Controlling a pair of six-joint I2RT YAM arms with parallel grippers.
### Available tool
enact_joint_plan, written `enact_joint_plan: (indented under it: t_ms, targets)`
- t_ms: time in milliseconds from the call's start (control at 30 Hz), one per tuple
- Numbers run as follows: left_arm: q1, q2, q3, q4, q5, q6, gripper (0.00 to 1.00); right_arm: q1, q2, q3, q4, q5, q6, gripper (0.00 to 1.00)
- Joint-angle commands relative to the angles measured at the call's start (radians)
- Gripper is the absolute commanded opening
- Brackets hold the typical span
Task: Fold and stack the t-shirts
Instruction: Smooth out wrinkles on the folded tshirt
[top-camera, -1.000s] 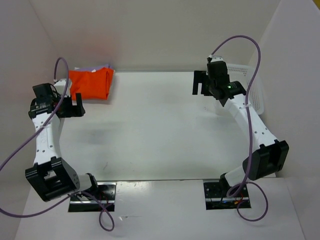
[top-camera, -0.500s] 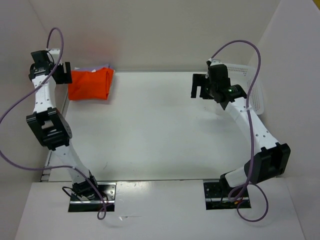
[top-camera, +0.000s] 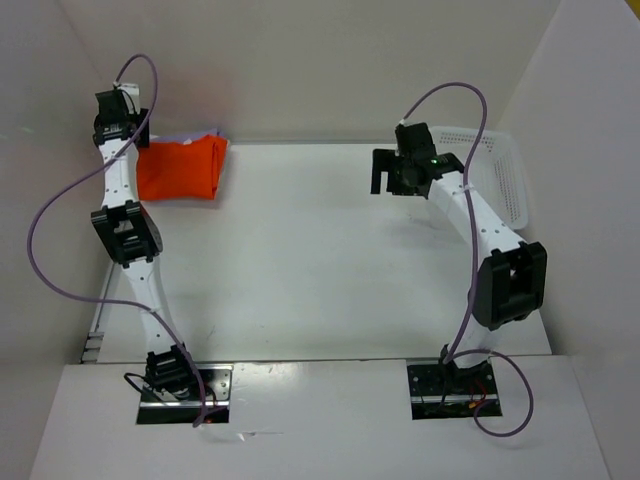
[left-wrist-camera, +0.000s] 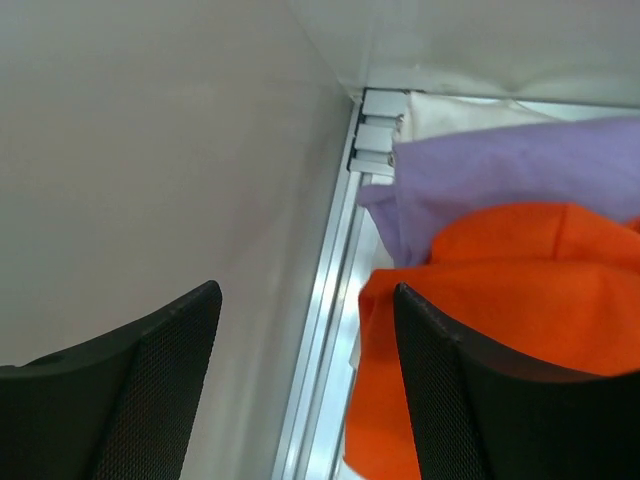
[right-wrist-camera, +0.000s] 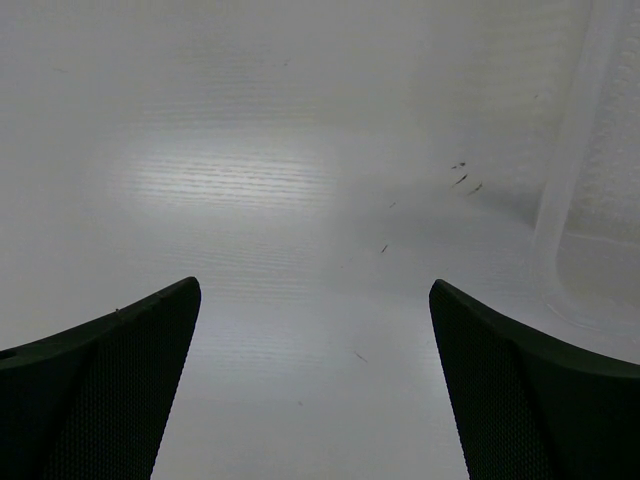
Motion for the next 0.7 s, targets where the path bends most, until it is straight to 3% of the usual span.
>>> enact_joint_plan:
  t_ms: [0, 200, 400, 500, 667]
  targets:
    - [0.006, 0.075, 0.117, 0.034, -0.047, 0.016, 0.77, -0.003, 0.026, 0.121, -0.055, 0.026, 0.022, 1.00]
    - [0.015, 0.203, 0.246, 0.022, -0.064, 0.016, 0.80, 0.006, 0.063, 0.235, -0.120, 0.077, 0.022, 1.00]
    - [0.015, 0.214, 0.377, 0.022, -0.064, 0.016, 0.87, 0.017, 0.083, 0.263, -0.138, 0.077, 0.022, 1.00]
    - [0.015, 0.270, 0.524, -0.101, -0.052, 0.013, 0.87, 0.038, 0.083, 0.263, -0.138, 0.077, 0.031, 1.00]
    - [0.037, 0.169, 0.564, -0.205, 0.090, -0.032, 0.90, 0.060, 0.070, 0.223, -0.138, 0.106, 0.031, 1.00]
